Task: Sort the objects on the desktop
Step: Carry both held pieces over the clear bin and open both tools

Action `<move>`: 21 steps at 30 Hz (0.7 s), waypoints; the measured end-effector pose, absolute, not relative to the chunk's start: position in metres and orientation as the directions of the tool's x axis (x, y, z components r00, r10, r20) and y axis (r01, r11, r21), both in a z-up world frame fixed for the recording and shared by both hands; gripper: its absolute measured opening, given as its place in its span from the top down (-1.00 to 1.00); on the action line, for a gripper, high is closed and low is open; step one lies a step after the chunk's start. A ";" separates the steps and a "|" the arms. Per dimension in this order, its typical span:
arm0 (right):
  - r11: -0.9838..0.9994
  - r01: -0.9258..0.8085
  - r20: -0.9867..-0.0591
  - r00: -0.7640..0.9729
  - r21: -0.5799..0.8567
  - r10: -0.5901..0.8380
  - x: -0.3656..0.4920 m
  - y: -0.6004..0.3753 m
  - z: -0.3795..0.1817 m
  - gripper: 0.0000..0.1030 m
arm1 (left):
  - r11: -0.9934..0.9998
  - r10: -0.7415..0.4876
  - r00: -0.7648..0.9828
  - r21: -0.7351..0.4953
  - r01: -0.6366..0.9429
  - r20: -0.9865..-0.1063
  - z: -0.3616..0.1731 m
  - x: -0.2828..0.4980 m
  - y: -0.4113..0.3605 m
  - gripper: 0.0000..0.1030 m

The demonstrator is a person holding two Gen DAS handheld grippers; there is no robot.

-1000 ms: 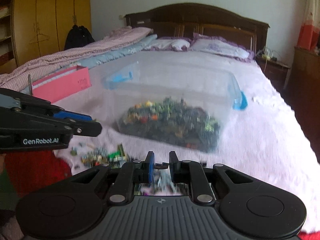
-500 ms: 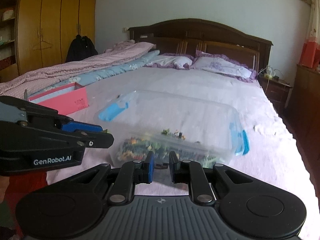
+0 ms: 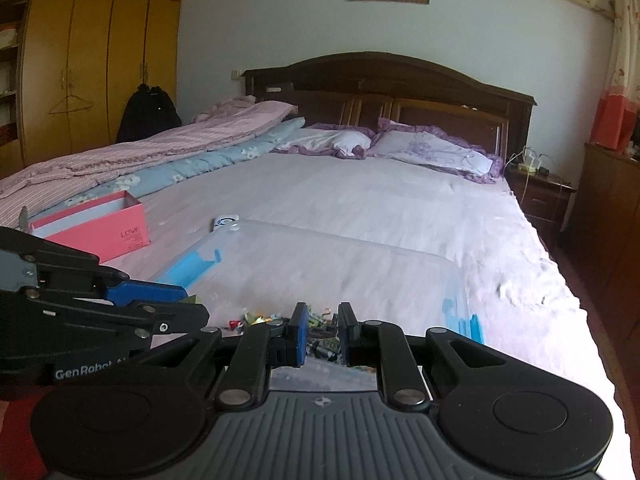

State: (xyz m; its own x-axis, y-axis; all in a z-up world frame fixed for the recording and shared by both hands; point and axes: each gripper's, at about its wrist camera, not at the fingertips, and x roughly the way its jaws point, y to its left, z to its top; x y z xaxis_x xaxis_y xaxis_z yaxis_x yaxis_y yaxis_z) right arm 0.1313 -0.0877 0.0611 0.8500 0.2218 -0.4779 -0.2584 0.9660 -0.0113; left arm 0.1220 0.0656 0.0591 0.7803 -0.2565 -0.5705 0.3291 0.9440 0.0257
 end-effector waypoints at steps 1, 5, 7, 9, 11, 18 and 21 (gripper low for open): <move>0.966 -0.258 -0.481 0.848 -0.008 0.223 0.136 -0.088 0.060 0.67 | 0.944 -0.256 0.779 0.024 0.328 -0.573 0.058 0.126 0.066 0.64; 0.966 -0.258 -0.492 0.841 0.003 0.225 0.154 -0.086 0.057 0.67 | 0.948 -0.247 0.762 0.014 0.318 -0.599 0.051 0.144 0.067 0.64; 0.966 -0.257 -0.493 0.841 0.000 0.223 0.163 -0.084 0.055 0.67 | 0.950 -0.241 0.759 0.012 0.311 -0.605 0.048 0.152 0.069 0.64; 0.967 -0.253 -0.495 0.841 -0.005 0.217 0.171 -0.082 0.053 0.67 | 0.952 -0.234 0.757 0.014 0.305 -0.610 0.046 0.159 0.070 0.64; 0.969 -0.245 -0.499 0.841 -0.011 0.207 0.179 -0.080 0.050 0.66 | 0.953 -0.228 0.754 0.018 0.303 -0.616 0.042 0.166 0.071 0.64; 0.978 -0.210 -0.530 0.830 -0.007 0.175 0.190 -0.081 0.034 0.55 | 0.954 -0.214 0.742 0.029 0.300 -0.635 0.036 0.174 0.071 0.49; 0.981 -0.195 -0.521 0.837 0.002 0.167 0.183 -0.083 0.033 0.41 | 0.956 -0.212 0.750 0.027 0.294 -0.626 0.039 0.168 0.073 0.39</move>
